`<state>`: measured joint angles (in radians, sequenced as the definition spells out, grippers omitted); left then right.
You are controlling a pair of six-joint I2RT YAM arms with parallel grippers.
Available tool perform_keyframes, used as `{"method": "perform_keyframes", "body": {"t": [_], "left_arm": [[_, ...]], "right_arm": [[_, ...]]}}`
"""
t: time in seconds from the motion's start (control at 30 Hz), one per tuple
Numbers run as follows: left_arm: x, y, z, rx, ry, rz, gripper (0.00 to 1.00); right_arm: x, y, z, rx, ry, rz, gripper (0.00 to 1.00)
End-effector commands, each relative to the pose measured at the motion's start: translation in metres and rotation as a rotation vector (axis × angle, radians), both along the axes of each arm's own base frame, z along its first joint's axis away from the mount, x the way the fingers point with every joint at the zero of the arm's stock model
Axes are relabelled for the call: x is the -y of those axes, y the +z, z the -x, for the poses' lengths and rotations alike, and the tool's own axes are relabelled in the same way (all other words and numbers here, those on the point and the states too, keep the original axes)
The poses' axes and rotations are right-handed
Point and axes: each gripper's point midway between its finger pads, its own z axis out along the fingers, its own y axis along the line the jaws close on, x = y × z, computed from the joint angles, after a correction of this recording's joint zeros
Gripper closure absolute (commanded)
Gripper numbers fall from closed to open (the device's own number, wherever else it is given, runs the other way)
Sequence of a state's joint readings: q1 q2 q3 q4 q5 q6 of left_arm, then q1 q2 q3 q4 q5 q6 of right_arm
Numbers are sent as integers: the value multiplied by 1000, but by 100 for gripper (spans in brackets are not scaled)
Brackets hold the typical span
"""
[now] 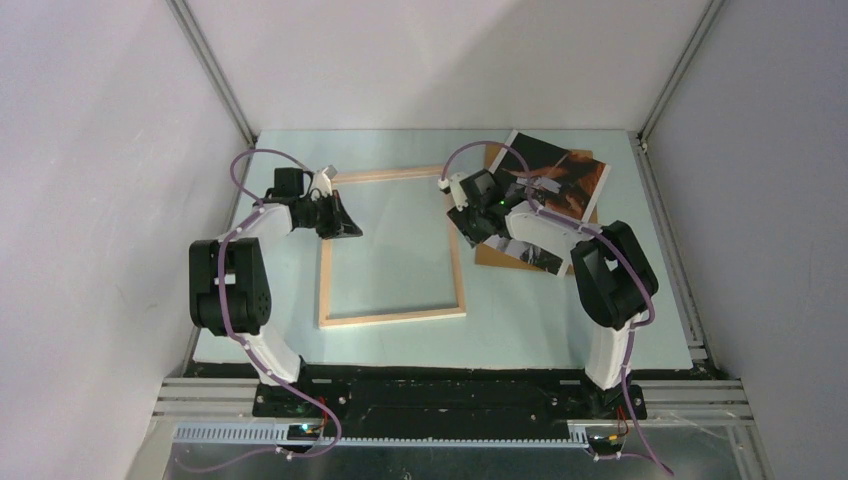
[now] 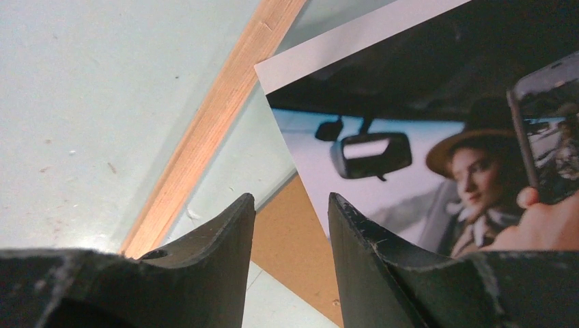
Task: Put the photo into the frame
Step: Place the photo frame item in the photo frame.
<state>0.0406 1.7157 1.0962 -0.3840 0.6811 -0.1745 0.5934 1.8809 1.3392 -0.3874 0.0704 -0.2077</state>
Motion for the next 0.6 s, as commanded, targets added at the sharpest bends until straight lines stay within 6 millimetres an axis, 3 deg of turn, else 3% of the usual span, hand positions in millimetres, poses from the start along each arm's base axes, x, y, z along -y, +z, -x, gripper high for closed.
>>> {"method": "perform_keyframes", "body": {"t": [0.0,0.17,0.57], "left_arm": [[-10,7,-9,65,-4,-66,100],[-10,4,-8,50,2,-60,100],[-11,-2,-7,24,18,-59,100]], "right_arm": [[-17,15,1,-100,-28,-203,53],[-25,11,-8,-198,-65,-315,55],[-42,-3,-4,-342,-90,-440,55]]}}
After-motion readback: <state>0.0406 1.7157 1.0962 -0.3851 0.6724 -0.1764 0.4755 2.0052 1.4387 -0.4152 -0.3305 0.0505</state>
